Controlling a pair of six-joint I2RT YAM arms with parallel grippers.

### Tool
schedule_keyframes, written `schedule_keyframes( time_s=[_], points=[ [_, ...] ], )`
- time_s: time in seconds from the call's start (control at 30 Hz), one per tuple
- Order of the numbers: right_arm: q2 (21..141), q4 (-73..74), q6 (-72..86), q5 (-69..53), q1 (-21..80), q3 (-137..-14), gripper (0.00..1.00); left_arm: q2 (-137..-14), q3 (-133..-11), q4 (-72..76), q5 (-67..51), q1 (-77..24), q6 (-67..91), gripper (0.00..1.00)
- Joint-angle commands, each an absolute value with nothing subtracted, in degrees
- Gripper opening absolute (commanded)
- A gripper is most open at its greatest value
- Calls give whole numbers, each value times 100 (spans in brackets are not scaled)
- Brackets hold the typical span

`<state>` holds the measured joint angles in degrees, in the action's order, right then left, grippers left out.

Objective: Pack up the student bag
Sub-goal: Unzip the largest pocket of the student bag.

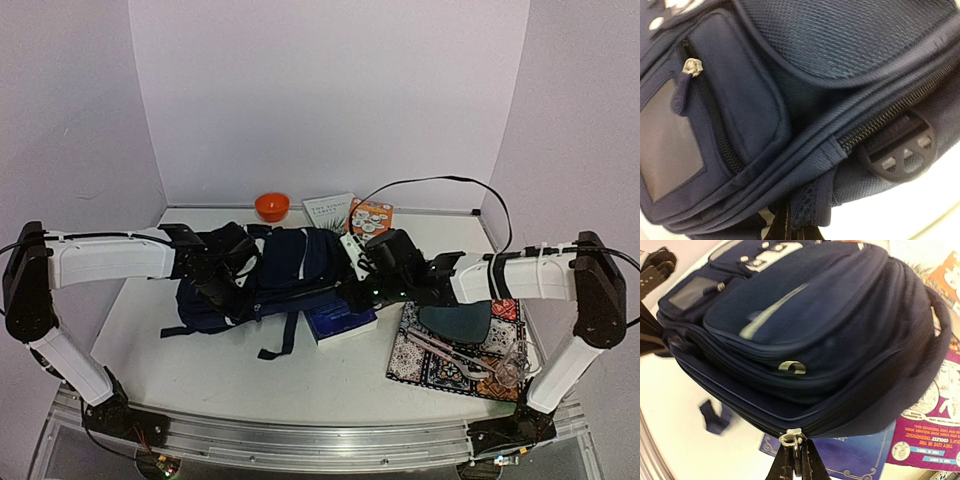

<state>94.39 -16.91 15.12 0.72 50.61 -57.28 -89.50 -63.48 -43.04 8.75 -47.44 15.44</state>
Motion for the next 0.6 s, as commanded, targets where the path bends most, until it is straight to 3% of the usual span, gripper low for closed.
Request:
schedule_keyframes(
  time_s=[0.0, 0.1, 0.3, 0.5, 0.57],
  points=[
    [9140, -1010, 1507, 50, 4568, -5912, 0, -8694, -6111, -4473, 2937, -4519, 1265, 0],
    [9135, -890, 1532, 48, 4428, -5918, 0, -8687, -5985, -4543, 3558, -4422, 1206, 0],
    [9326, -724, 1537, -819, 4385, -6226, 0, -8645, -6036, -4583, 3741, -3918, 1248, 0],
    [9890, -716, 1650, -1353, 4974, -6833, 0, -8423, -6176, -4275, 2829, -3918, 1101, 39],
    [10080, -772, 1726, -1409, 5148, -7018, 0, -8179, -6122, -4016, 2236, -3924, 1016, 45]
  ],
)
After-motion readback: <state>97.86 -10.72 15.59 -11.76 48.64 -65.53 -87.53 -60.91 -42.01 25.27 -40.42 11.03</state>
